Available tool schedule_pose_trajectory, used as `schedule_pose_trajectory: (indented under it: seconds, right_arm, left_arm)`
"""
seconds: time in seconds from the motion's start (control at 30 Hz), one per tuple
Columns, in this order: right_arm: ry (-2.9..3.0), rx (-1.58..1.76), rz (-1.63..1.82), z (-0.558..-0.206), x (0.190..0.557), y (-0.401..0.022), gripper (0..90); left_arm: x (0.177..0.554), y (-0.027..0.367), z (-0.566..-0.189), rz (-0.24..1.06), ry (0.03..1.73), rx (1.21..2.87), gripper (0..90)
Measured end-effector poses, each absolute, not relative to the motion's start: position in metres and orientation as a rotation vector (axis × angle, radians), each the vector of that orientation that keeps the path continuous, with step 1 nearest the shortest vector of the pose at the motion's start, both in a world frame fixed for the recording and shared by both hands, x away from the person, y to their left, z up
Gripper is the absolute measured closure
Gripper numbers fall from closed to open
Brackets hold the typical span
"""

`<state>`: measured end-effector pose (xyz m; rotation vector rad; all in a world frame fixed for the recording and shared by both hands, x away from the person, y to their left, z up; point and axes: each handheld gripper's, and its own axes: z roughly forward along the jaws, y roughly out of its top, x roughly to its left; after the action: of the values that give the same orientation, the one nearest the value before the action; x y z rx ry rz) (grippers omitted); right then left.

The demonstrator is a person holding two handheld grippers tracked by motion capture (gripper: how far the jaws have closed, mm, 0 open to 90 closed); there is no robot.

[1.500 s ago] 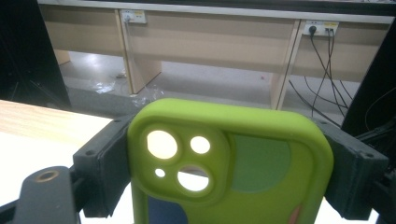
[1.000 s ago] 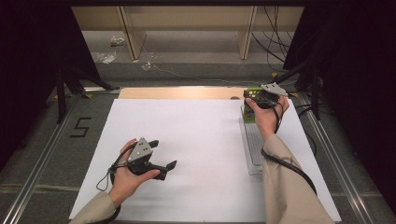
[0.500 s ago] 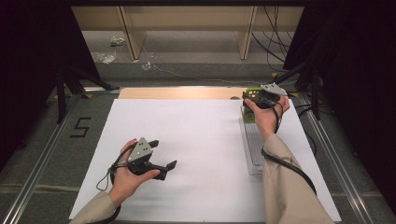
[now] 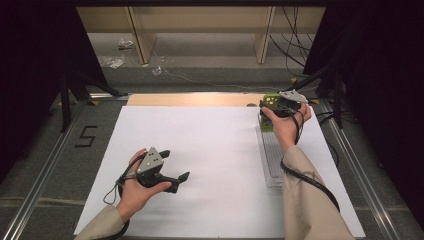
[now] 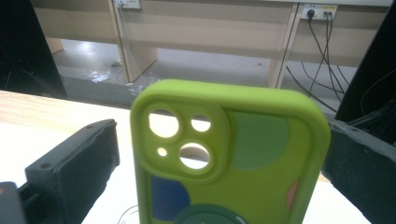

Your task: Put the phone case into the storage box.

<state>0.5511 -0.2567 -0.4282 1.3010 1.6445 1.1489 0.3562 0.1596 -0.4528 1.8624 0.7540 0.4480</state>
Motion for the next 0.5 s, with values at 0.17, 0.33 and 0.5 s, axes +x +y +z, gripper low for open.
schedule_pose_trajectory:
  seconds: [0.17, 0.33, 0.5]
  right_arm:
    - [1.648, 1.305, 1.145, -0.426, 0.548, -0.256, 0.4]
    - [1.646, 1.309, 1.144, -0.425, 0.544, -0.256, 0.4]
    - [1.646, 1.312, 1.152, -0.426, 0.54, -0.256, 0.4]
  left_arm:
    - [0.356, 0.159, -0.452, 0.447, 0.752, 1.862, 0.0]
    - [0.356, 0.159, -0.452, 0.448, 0.754, 1.859, 0.0]
    - [0.356, 0.159, -0.452, 0.451, 0.751, 1.859, 0.0]
